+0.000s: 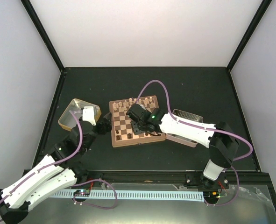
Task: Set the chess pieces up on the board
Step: Place the chess piece on the chessboard, then pick up the chess piece from the chessboard.
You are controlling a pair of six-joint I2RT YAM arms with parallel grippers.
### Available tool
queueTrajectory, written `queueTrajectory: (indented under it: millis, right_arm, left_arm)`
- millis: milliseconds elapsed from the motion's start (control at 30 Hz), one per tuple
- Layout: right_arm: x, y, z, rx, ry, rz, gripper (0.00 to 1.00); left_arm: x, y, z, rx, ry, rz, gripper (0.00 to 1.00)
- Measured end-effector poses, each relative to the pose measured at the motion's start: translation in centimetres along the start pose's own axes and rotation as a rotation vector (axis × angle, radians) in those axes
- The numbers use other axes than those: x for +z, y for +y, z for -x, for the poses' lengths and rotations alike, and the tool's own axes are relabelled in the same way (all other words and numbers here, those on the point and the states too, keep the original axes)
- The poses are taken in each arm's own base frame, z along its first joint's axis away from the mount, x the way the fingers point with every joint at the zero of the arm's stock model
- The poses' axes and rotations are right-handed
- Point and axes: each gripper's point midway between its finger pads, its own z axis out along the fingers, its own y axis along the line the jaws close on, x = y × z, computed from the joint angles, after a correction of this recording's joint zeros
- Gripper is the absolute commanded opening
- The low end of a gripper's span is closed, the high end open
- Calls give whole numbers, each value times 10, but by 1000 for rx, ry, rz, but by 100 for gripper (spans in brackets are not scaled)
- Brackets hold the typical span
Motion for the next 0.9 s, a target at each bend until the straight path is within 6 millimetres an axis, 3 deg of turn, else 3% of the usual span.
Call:
queueTrajectory:
  millis: [167,333,600,767,900]
  right_arm:
    - [-6,34,3,-58,-7,82,56]
    - [11,54,-5,-104,31,103,56]
    - [45,56,-21,-127,107,63,34]
    - [52,56,-24,-130,122,57,15]
    - [52,54,-21,-124,105,42,12]
  left_arm:
    - [-7,24,6,-65,-34,91,89]
    - [-16,37,13,-118,-74,131,89]
    - [-16,41,12,-135,-72,146,89]
    - [-16,42,12,-142,-70,149,88]
    - [-16,43,12,-146,-68,148,88]
